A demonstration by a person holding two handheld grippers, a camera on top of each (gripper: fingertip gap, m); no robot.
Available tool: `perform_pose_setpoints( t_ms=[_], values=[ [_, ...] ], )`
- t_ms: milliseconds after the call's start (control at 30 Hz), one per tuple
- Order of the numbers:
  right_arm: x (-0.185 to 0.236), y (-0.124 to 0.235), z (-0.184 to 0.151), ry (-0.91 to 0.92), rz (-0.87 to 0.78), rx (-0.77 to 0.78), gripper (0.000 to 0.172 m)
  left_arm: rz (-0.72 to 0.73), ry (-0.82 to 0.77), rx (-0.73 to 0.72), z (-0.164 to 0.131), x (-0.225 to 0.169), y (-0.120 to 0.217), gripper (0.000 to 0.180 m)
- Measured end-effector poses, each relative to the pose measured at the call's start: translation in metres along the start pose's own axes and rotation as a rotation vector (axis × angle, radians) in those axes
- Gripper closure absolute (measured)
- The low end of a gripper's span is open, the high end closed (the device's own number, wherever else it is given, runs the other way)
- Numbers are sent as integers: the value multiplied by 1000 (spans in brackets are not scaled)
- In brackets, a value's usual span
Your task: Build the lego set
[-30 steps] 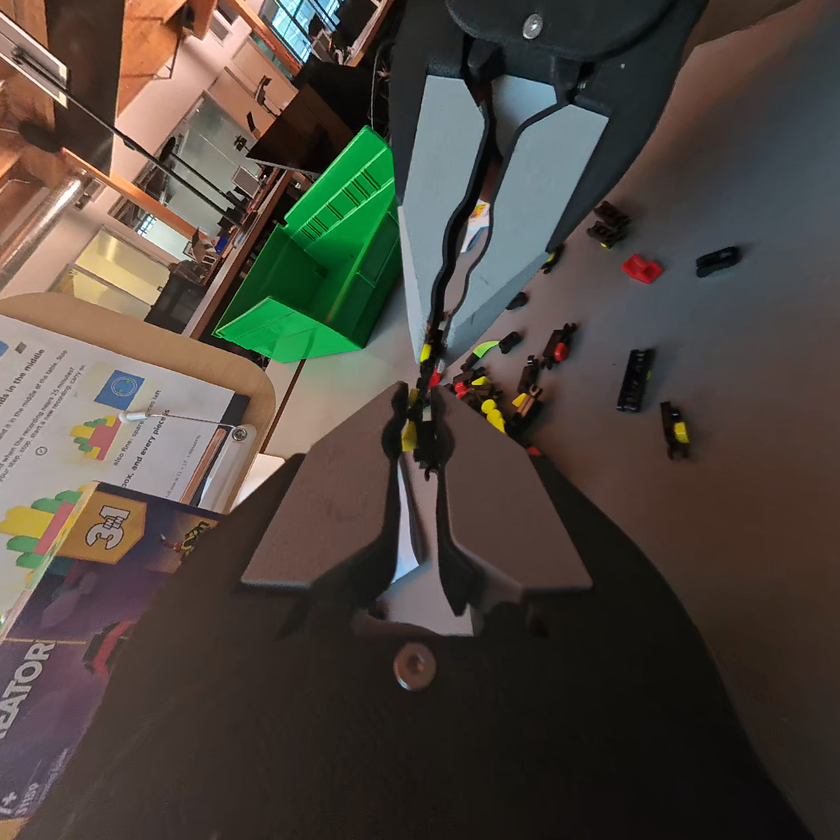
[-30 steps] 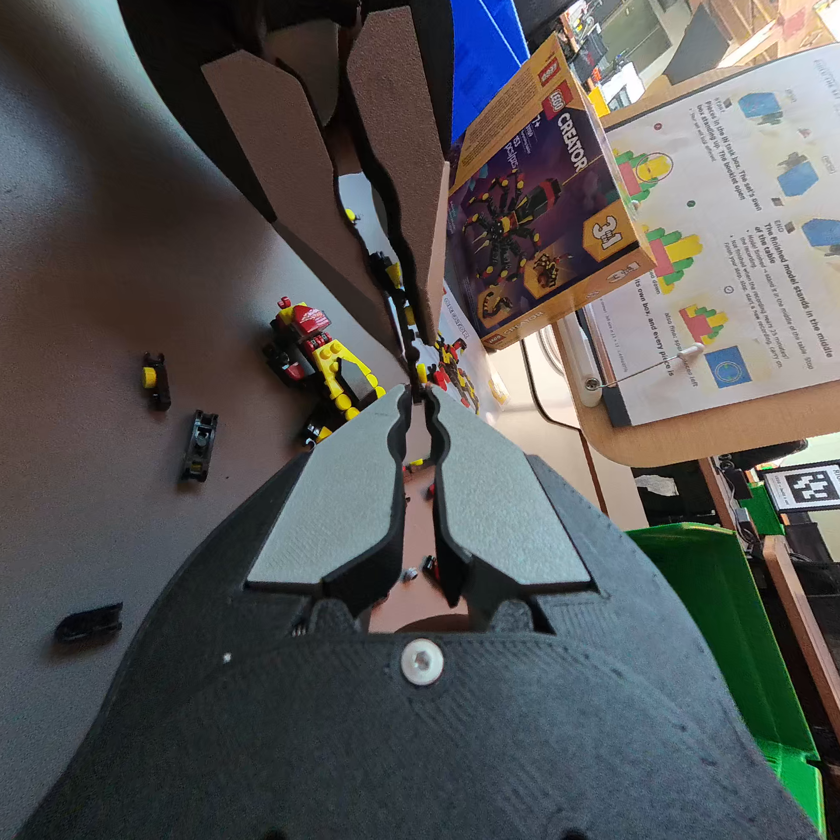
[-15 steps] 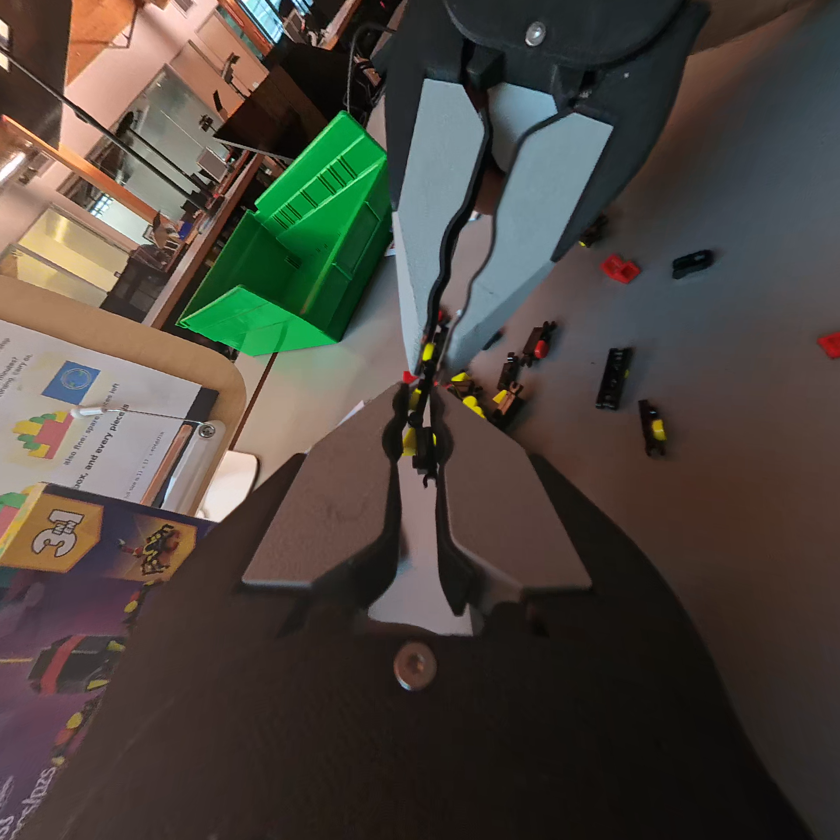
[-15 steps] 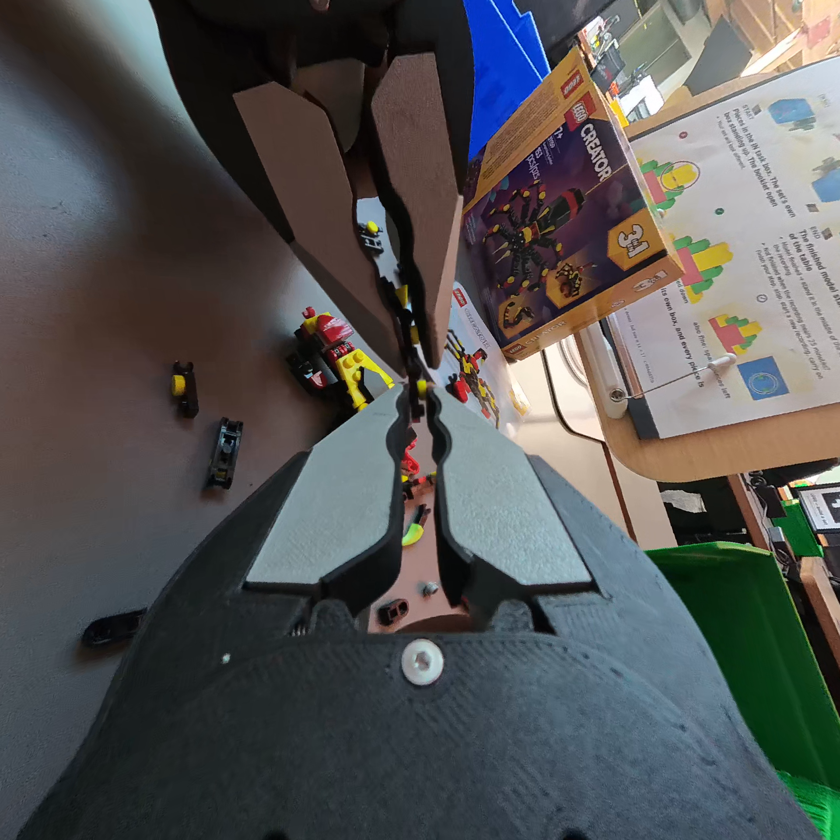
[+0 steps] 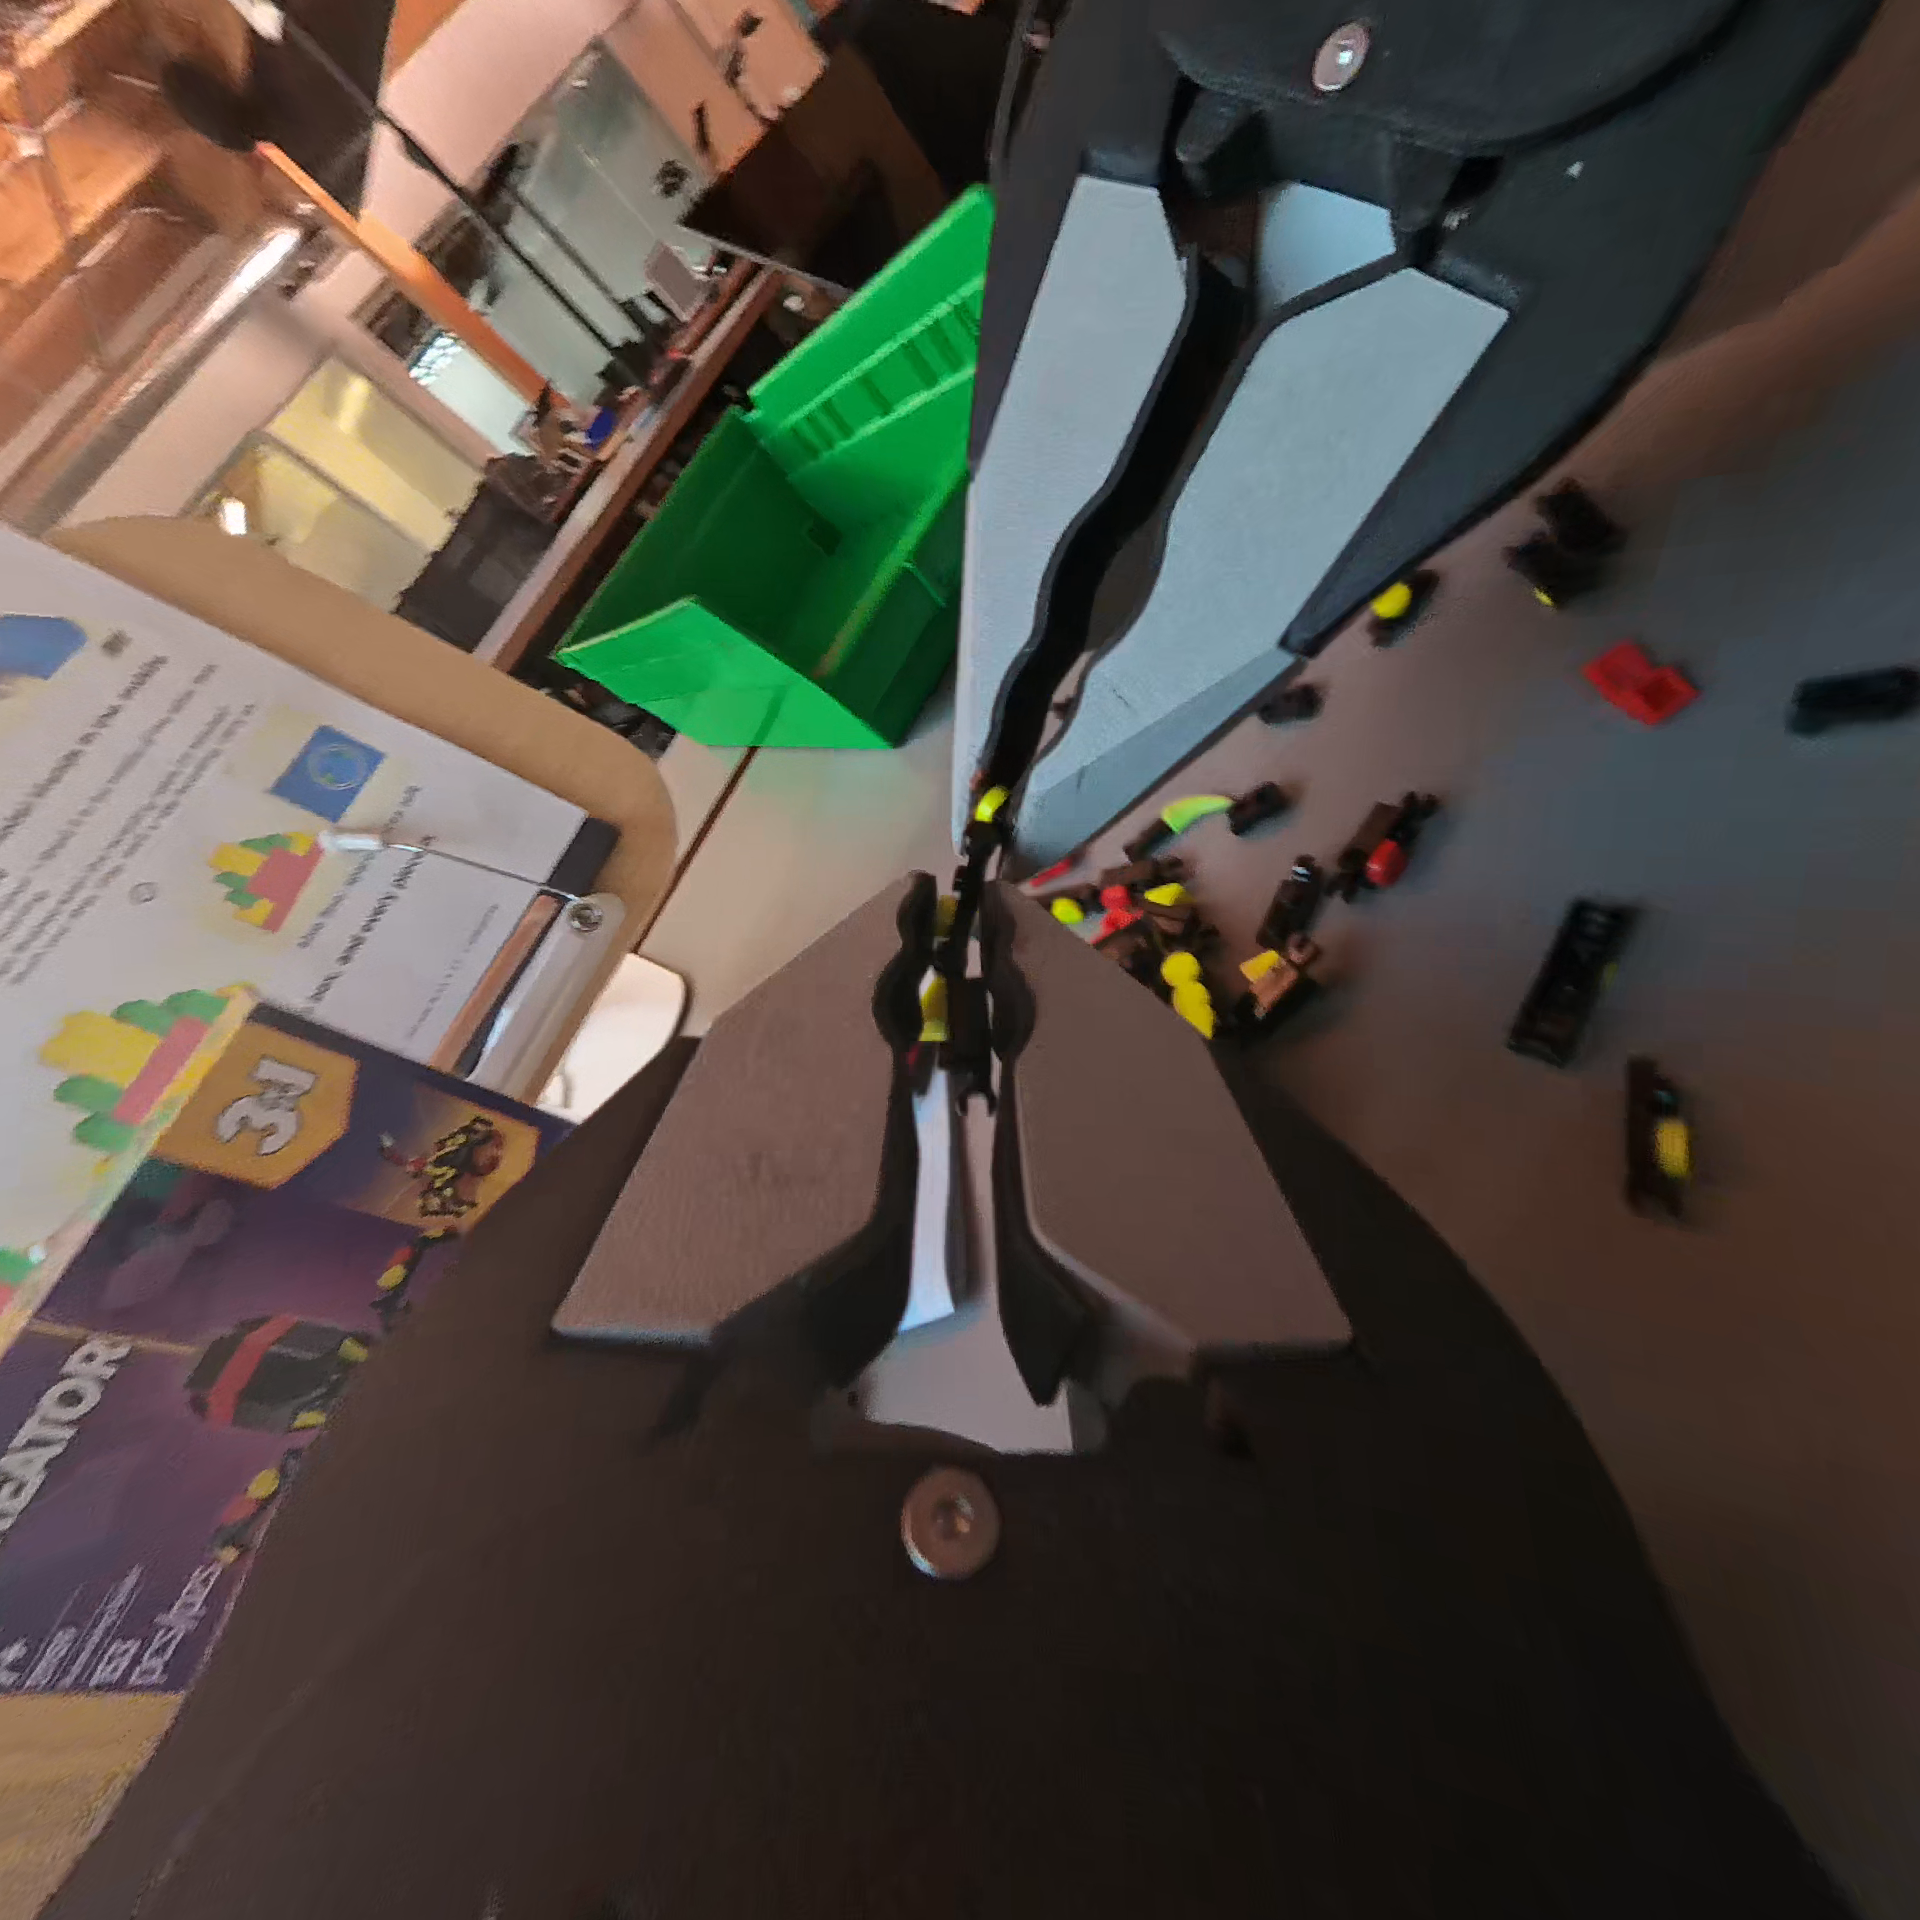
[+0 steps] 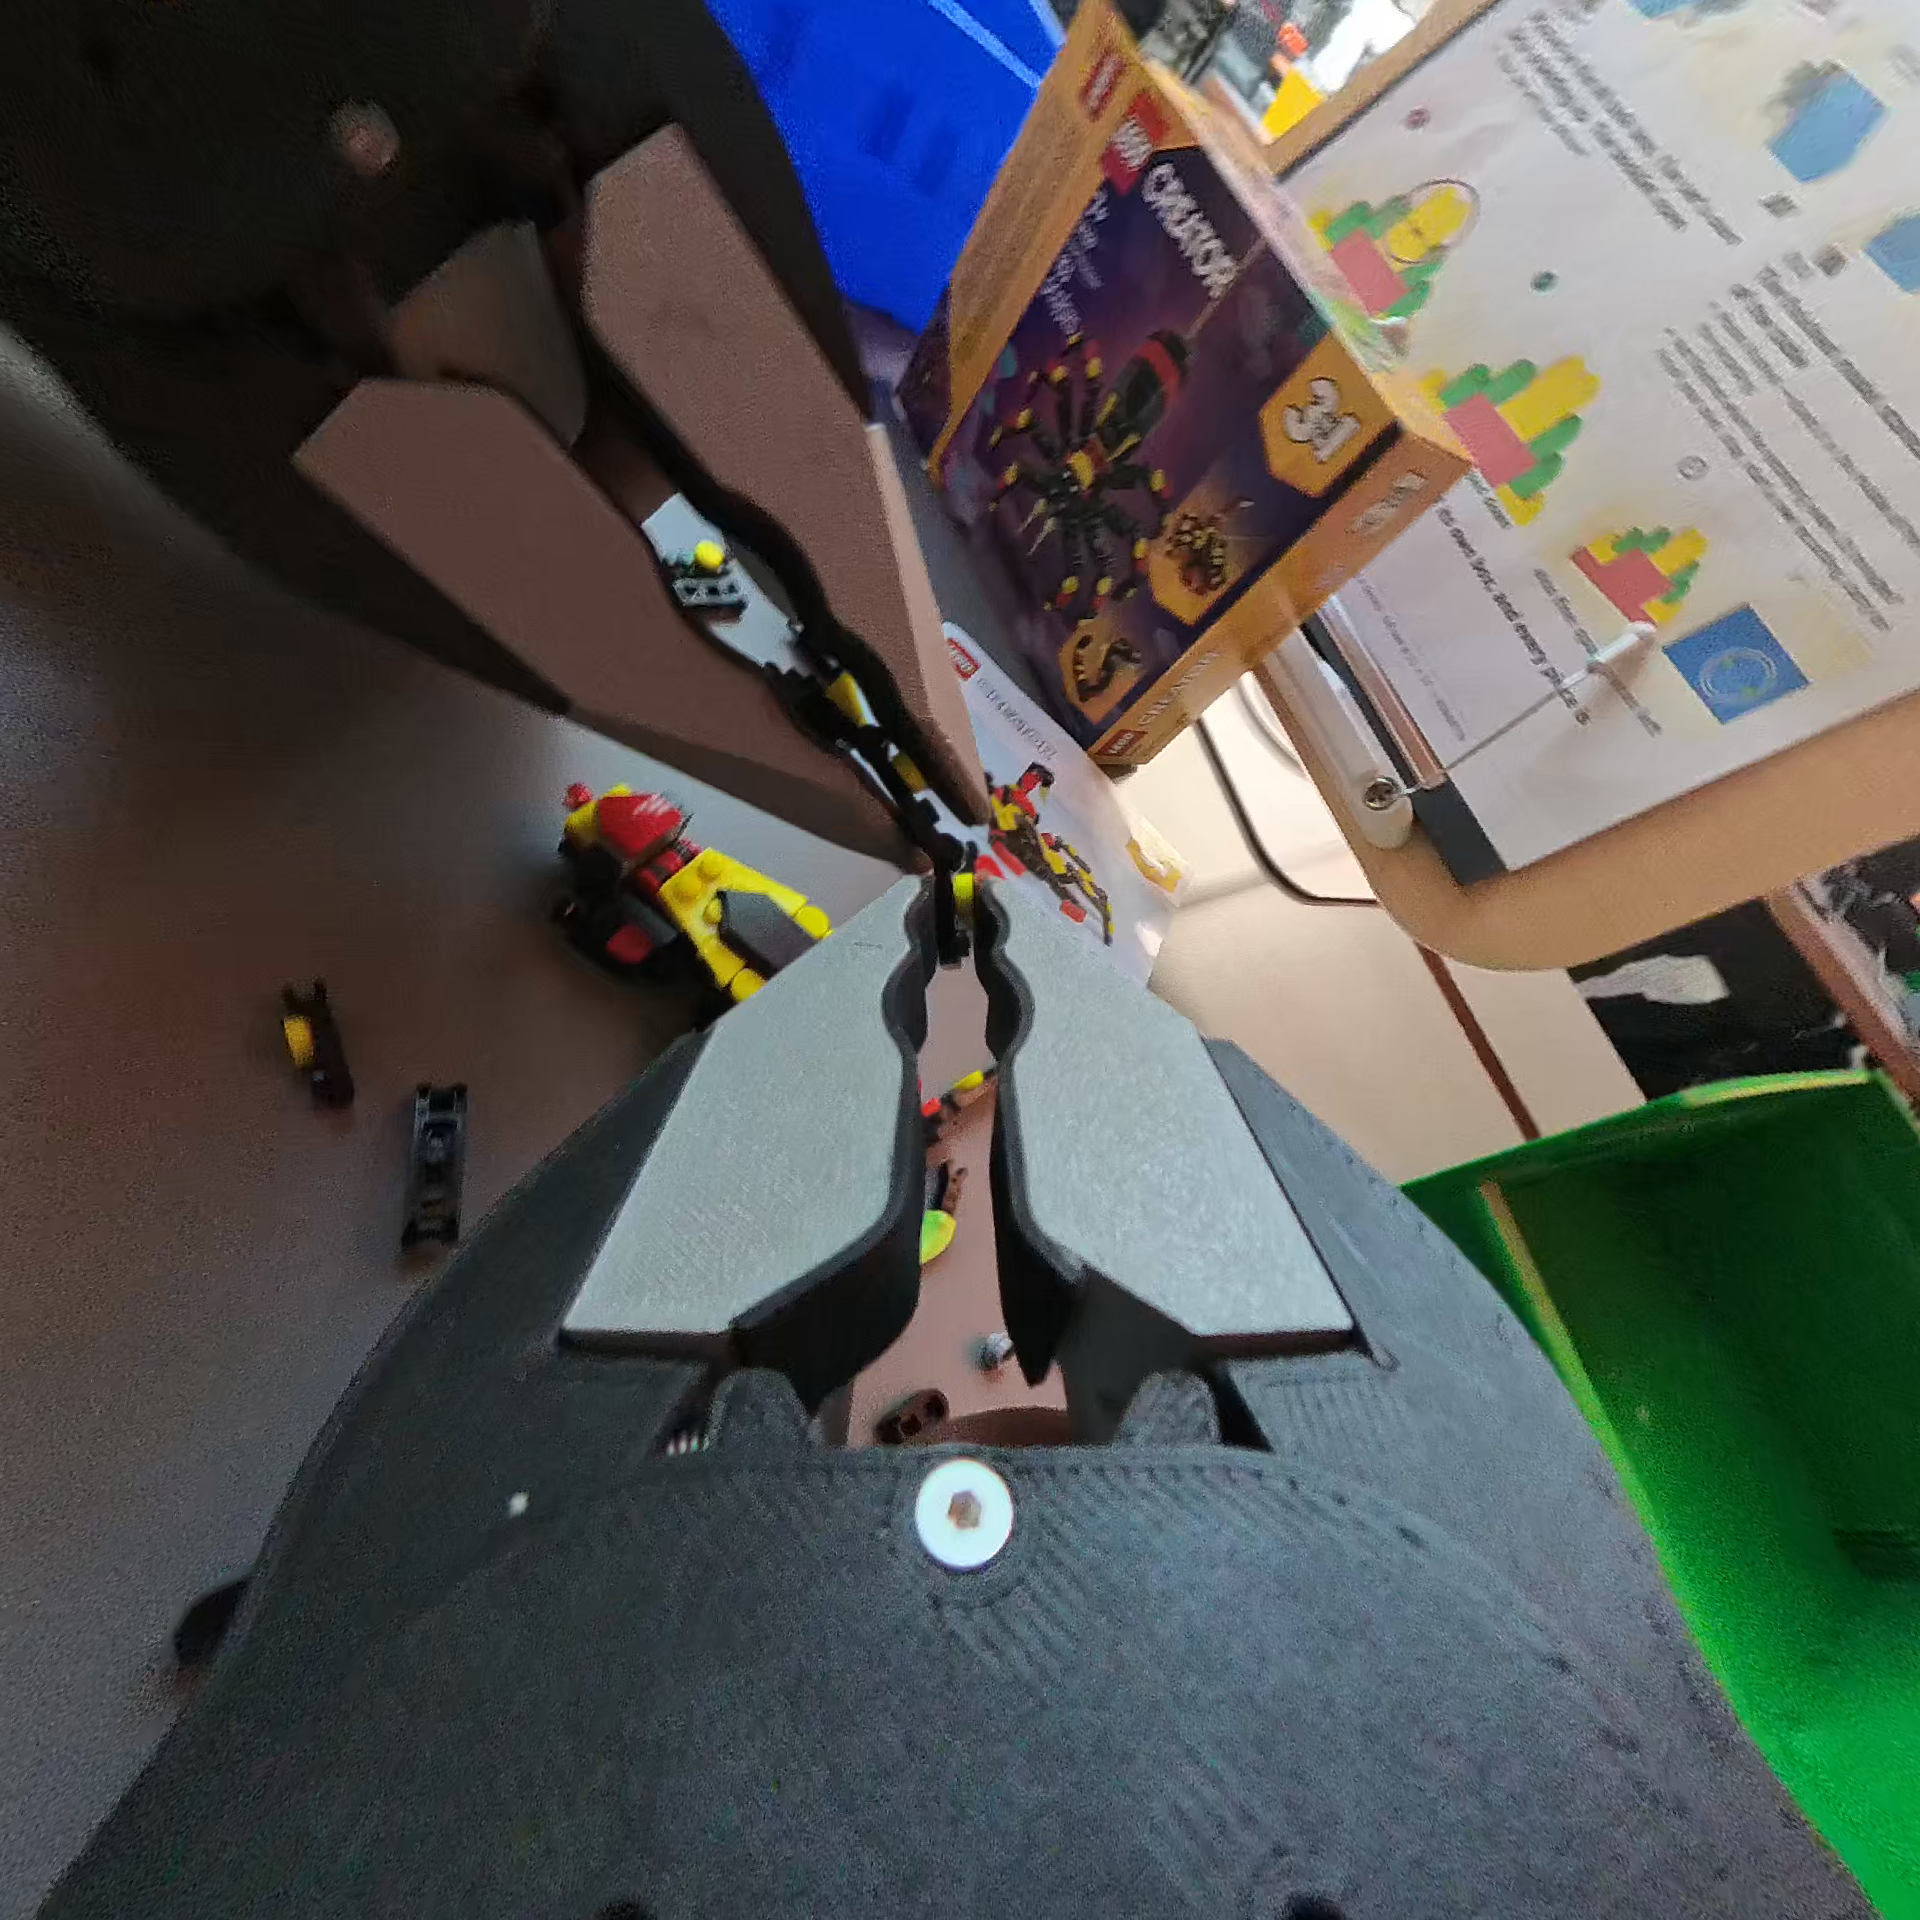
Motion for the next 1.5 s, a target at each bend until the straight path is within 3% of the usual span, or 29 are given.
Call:
perform_pose_setpoints(
  t_ms=[233,333,400,467,533,667,900,1000,1267,1500],
  values=[
    [-15,1,12,-342,-127,-191,168,282,-32,-17,15,10,-4,175],
    [-53,24,0,-487,-366,-260,169,225,1,-99,27,-2,6,176],
    [-83,46,-26,-717,-315,-405,169,182,-46,-114,39,-18,9,176],
    [-86,55,-42,-793,-136,-512,169,164,-54,-144,43,-21,7,176],
    [-79,56,-50,-749,-8,-414,169,178,-65,-129,33,-15,3,176],
    [-67,57,-39,-476,34,-250,169,164,11,-128,10,5,4,176],
    [-27,11,-52,-233,136,101,168,217,74,-108,-8,32,7,176],
    [-22,3,-56,-246,159,156,150,216,83,-93,-12,32,5,176],
    [-39,11,-55,-347,68,43,146,236,60,-111,-9,33,7,176],
    [-52,25,-49,-384,-90,-133,154,239,38,-135,-3,29,10,176]
  ],
)
Point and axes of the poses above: each gripper's, where its closed fingertips meet, y back along the fingers, z out of its top, x = y × z across the jaws, the point moved 8 cm from there along y, back along the fingers, and after that the axes turned 12 degrees about z, right-handed, at the moved point
